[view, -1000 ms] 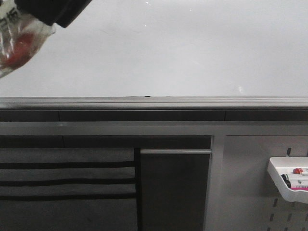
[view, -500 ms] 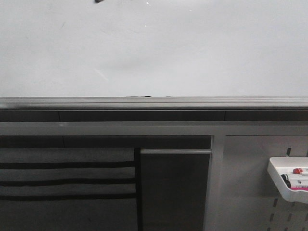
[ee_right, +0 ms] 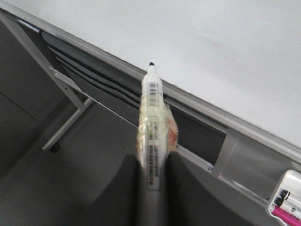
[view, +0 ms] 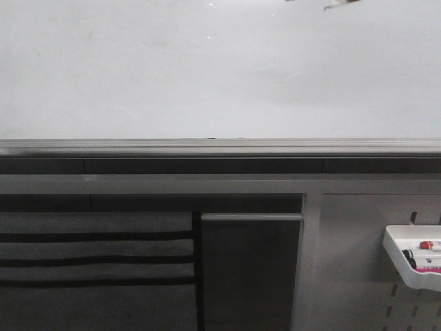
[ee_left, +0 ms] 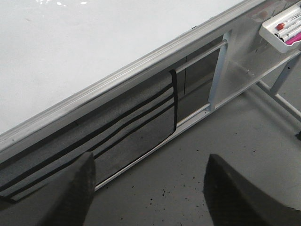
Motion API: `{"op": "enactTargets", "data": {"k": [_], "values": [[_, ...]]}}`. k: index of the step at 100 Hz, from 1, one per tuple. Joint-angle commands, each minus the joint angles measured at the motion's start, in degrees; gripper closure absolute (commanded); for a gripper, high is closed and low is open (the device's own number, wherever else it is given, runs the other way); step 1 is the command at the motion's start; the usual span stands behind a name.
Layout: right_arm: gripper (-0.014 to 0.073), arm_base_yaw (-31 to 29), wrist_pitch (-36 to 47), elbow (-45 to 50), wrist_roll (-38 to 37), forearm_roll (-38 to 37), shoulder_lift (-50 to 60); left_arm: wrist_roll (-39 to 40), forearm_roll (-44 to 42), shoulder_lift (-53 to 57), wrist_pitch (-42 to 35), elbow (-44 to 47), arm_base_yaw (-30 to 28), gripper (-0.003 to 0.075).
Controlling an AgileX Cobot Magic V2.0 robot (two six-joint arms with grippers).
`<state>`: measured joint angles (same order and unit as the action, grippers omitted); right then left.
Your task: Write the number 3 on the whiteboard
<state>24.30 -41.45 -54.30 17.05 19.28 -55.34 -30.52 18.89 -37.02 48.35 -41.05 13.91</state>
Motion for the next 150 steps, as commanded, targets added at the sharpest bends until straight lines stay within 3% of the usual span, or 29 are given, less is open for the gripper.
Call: {"op": "enactTargets", "data": {"k": [1, 33, 63, 87, 113, 133, 150], "values": [[0.0641, -0.3, 4.8, -0.9, 0.0, 0.9, 1.1, 0.9, 1.8, 0.0, -3.7, -1.5, -0.1, 0.0269], [0.0641, -0.3, 7.6, -2.2, 0.0, 2.4, -4.4, 0.9, 3.1, 0.0, -3.7, -1.5, -0.1, 0.0269], [0.0641, -0.3, 6.8, -12.0, 0.4, 2.4, -17.7, 0.9, 3.1, 0.0, -3.7, -1.5, -0.1, 0.0269], [0.0641, -0.3, 6.1, -20.9, 1.4, 0.3, -26.7, 0.9, 3.1, 0.0, -3.7, -1.5, -0.1, 0.0269], [0.0641, -1.4, 7.8, -22.1, -0.3, -5.6, -29.7, 0.9, 3.1, 0.0, -3.7, -1.5, -0.1, 0.0269], [0.0641, -3.6, 0.4, -21.1, -2.4, -6.9, -28.9, 0.9, 3.1, 0.0, -3.7, -1.5, -0.1, 0.0269], [0.0641, 1.2, 9.6, -19.3, -2.4, -6.6, -30.6, 0.9, 3.1, 0.0, -3.7, -1.5, -0.1, 0.0269]]}}
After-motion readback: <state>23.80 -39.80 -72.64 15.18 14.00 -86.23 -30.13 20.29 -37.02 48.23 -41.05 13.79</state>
